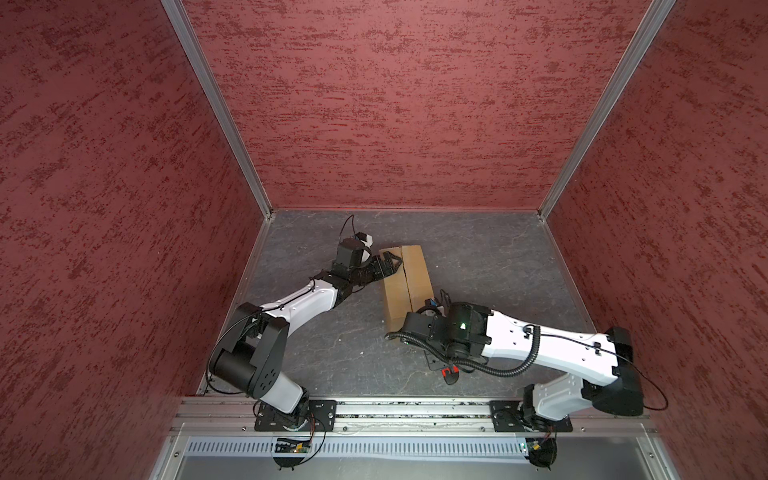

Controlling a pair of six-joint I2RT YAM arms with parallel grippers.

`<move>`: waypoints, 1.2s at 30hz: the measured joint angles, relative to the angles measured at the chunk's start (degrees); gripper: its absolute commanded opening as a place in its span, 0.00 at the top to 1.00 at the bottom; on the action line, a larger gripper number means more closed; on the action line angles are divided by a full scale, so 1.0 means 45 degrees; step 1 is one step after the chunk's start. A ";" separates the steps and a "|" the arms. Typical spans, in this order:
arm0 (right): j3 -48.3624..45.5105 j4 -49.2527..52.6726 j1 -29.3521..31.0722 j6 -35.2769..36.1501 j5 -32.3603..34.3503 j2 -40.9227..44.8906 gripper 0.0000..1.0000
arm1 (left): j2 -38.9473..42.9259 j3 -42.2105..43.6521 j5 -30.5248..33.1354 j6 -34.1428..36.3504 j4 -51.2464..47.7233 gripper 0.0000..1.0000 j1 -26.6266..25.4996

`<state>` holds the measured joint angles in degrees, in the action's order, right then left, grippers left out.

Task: Unpack the express box

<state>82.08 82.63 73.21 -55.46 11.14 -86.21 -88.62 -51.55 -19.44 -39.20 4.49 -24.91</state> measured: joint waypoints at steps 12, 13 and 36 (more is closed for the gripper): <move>0.0010 0.0019 -0.0005 0.0000 0.0136 -0.0029 1.00 | 0.1724 0.0058 -0.0029 0.0068 -0.1175 0.01 0.0393; 0.0010 0.0019 -0.0005 0.0000 0.0136 -0.0029 1.00 | 0.2089 0.0058 -0.0029 0.0141 -0.1428 0.02 0.0563; 0.0010 0.0049 -0.0005 -0.0005 0.0345 -0.0350 1.00 | 0.5605 0.2749 0.0102 0.0651 -0.5343 0.65 -0.0253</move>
<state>82.13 82.85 73.19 -55.48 12.69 -87.79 -63.40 -39.18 -18.98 -36.27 -19.55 -26.04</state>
